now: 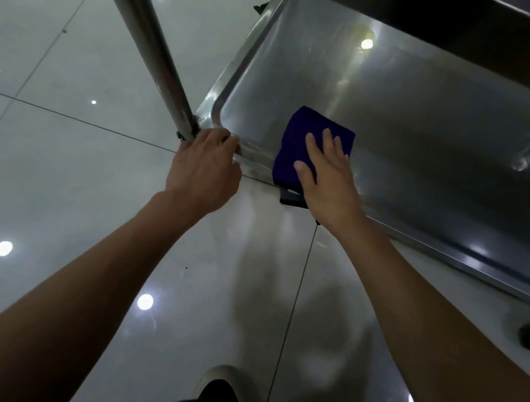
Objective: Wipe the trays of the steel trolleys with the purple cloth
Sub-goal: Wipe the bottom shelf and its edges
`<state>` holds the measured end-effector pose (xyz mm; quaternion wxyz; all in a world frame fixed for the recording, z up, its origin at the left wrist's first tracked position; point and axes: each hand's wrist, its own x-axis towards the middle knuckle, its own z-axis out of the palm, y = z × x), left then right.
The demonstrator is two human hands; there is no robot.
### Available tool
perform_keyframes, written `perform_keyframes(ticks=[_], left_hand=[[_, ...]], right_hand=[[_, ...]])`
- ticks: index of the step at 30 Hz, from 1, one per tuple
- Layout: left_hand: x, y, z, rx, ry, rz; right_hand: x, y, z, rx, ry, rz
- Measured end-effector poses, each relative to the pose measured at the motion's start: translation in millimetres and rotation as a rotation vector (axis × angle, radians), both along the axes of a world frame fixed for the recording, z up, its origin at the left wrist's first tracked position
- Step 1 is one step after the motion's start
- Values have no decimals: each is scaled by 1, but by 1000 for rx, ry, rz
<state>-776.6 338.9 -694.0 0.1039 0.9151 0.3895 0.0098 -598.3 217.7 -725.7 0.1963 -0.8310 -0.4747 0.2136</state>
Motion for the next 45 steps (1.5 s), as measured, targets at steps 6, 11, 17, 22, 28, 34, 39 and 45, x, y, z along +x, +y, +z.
perform_keyframes(ticks=[6, 11, 17, 22, 28, 34, 39, 45], left_hand=[[-16, 5, -6, 8, -61, 46], [-29, 9, -13, -77, -229, 52], [-34, 16, -19, -81, -201, 88], [-31, 15, -13, -37, -153, 78], [0, -6, -6, 97, -64, 17], [49, -40, -7, 62, -84, -148], [89, -71, -13, 16, -66, -327], [125, -105, -18, -13, -4, -400]], right_hand=[[-18, 58, -2, -30, -41, 10], [-25, 115, -10, -44, -117, 68], [-45, 154, -19, -36, -147, 144], [-42, 138, -17, -20, -156, 141], [-17, 78, -14, -29, -147, 50], [21, -3, -11, -9, -97, -105], [57, -79, -9, -8, -73, -257], [100, -165, 0, -64, -62, -405]])
